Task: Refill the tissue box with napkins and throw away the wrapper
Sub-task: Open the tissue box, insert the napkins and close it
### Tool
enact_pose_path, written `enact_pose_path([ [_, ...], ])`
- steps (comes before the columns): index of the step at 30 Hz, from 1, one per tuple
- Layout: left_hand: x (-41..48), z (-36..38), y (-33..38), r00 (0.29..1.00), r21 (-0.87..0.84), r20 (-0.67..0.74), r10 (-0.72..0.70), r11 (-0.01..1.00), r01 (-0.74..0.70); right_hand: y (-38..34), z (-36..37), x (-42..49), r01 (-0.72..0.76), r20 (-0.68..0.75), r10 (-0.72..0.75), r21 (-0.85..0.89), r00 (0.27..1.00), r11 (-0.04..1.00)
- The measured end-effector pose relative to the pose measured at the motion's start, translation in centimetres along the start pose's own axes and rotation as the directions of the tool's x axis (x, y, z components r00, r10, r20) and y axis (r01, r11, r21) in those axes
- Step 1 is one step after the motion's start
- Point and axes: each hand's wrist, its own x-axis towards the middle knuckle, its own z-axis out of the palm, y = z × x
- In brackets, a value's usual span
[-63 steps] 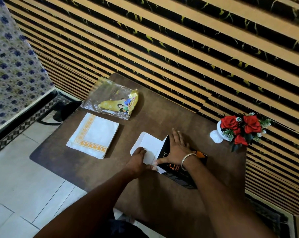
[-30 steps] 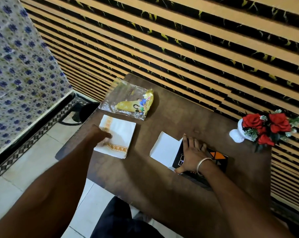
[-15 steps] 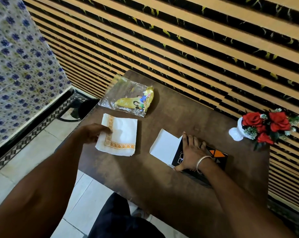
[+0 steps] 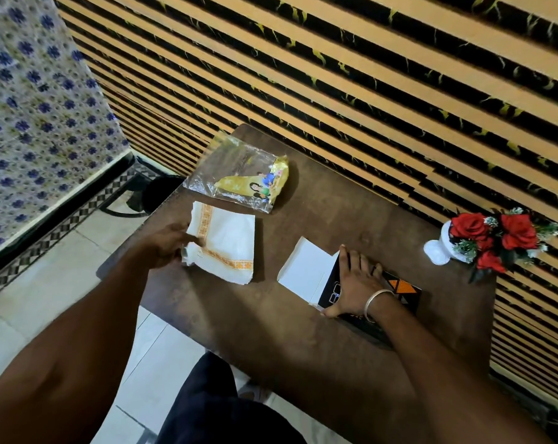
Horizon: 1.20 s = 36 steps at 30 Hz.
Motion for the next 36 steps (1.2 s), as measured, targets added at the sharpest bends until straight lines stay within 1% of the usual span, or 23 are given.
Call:
enact_pose_path([
  [5,-1.2,0.7,-0.9,0.993,-0.134,-0.025,0.115,0.984,-0.117,-0.1,-0.2,-0.2,0.004,0.001,-0.004,0.004,1.0,1.0],
  [7,-1.2,1.7,-1.1,0.993,-0.178,-0.06,0.097,0.978,-0.106,0.0,-0.3,-0.3,0.005,-0.004,-0.005,0.005,1.0,1.0],
  [9,-1.4,3.2,-1.1,0.993,-0.261,-0.087,0.076,0.961,-0.097,0.1,-0.5,-0.5,0.003,-0.011,-0.003,0.02,1.0,1.0],
  [11,-1.2,4.8,-0.9,0.996,-0.307,-0.055,0.069,0.948,-0.083,0.3,-0.6,-0.7,0.007,-0.027,-0.006,0.03,1.0,1.0],
  [13,-0.7,6.3,-1.0,0.998,-0.318,-0.022,0.066,0.946,-0.07,0.4,-0.5,-0.9,0.019,-0.035,-0.017,0.038,0.999,0.999],
  [15,-0.4,8.3,-0.8,0.999,-0.3,0.001,0.034,0.953,-0.032,0.5,-0.3,-1.1,0.034,-0.034,-0.032,0.05,0.999,0.998],
  [17,-0.3,10.8,-0.3,0.989,-0.387,0.139,0.048,0.922,0.009,0.5,-0.3,-1.6,0.051,-0.043,-0.048,0.06,0.998,0.997],
  [19,-0.2,13.3,-0.2,0.986,-0.427,0.152,0.068,0.904,0.004,0.6,-0.3,-2.1,0.061,-0.065,-0.057,0.062,0.996,0.996],
  [20,-0.4,14.3,-0.7,0.989,-0.404,0.125,0.078,0.914,-0.021,0.6,-0.4,-2.3,0.066,-0.073,-0.061,0.068,0.995,0.996],
  [21,-1.0,15.3,-0.8,0.987,-0.345,0.12,0.102,0.937,-0.055,0.6,-0.5,-2.5,0.065,-0.082,-0.059,0.08,0.995,0.995],
  [22,-1.5,16.5,-0.3,0.984,-0.301,0.143,0.104,0.952,-0.057,0.8,-0.6,-2.6,0.059,-0.091,-0.05,0.099,0.995,0.993],
  [24,-0.7,17.7,-0.1,0.991,-0.246,0.132,0.027,0.969,0.007,1.1,-0.7,-2.8,0.053,-0.104,-0.038,0.147,0.994,0.988],
  [27,0.4,17.8,-1.2,0.992,-0.214,0.121,-0.042,0.975,0.067,1.6,-0.6,-3.1,0.062,-0.12,-0.038,0.204,0.992,0.977],
  [28,0.6,17.6,-1.4,0.99,-0.234,0.135,-0.05,0.969,0.08,1.7,-0.6,-3.2,0.065,-0.124,-0.039,0.215,0.992,0.974],
  [31,0.1,17.5,-1.2,0.989,-0.259,0.136,-0.061,0.961,0.095,2.0,-0.7,-3.4,0.081,-0.139,-0.048,0.24,0.989,0.967],
  [34,0.5,17.2,-1.7,0.986,-0.191,0.155,-0.066,0.977,0.096,1.8,-1.0,-3.3,0.112,-0.156,-0.075,0.243,0.985,0.964],
  [36,0.8,17.0,-2.1,0.98,-0.182,0.199,-0.032,0.981,0.069,1.5,-1.0,-3.3,0.123,-0.173,-0.085,0.22,0.981,0.968],
])
